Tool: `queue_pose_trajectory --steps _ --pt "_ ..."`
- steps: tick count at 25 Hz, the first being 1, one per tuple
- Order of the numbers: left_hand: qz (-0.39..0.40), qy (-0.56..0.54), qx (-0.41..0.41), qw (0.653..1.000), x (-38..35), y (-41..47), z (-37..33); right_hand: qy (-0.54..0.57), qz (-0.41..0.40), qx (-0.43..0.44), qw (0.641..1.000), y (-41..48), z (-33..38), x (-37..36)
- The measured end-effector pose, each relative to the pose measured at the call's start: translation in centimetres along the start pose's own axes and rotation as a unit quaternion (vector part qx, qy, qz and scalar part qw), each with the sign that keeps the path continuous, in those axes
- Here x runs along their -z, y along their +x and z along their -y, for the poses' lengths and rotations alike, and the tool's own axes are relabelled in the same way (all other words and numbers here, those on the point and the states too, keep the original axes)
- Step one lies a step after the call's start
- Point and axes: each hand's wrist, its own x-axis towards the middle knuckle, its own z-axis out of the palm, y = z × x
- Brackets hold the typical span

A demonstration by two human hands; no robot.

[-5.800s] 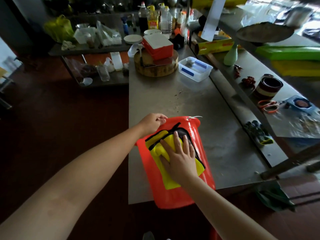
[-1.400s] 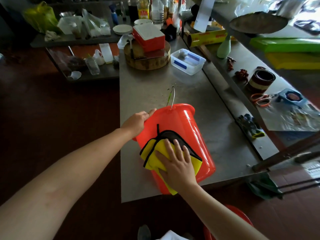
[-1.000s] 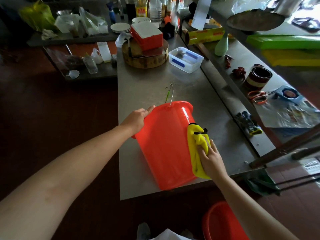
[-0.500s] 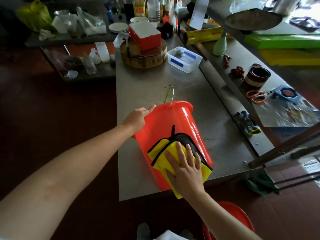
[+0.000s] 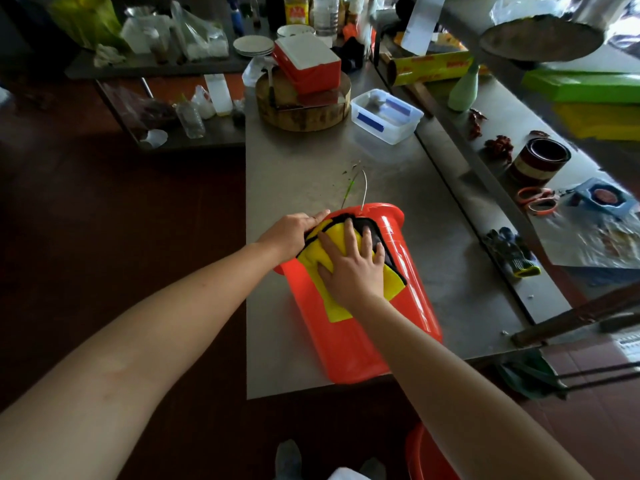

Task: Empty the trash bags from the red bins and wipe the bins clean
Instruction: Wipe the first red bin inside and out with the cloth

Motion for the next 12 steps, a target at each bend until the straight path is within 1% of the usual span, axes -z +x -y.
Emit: queue_pose_trajectory --steps 4,7,12 --pt "-0.001 -0.008 -0.006 1.0 0.0 -0.4 0.5 -0.01 -0.03 0.031 0.999 -4.3 -2.6 -0.9" --pt "-0.001 -0.012 -0.002 1.0 0.1 -0.7 0.7 -0.01 -0.05 0.027 0.998 -8.6 -5.1 -2.0" --pt "0.007 0.024 -0.003 1.0 0.3 -0.9 -0.3 0.004 -0.071 0.016 0.997 -13.4 -7.5 -2.9"
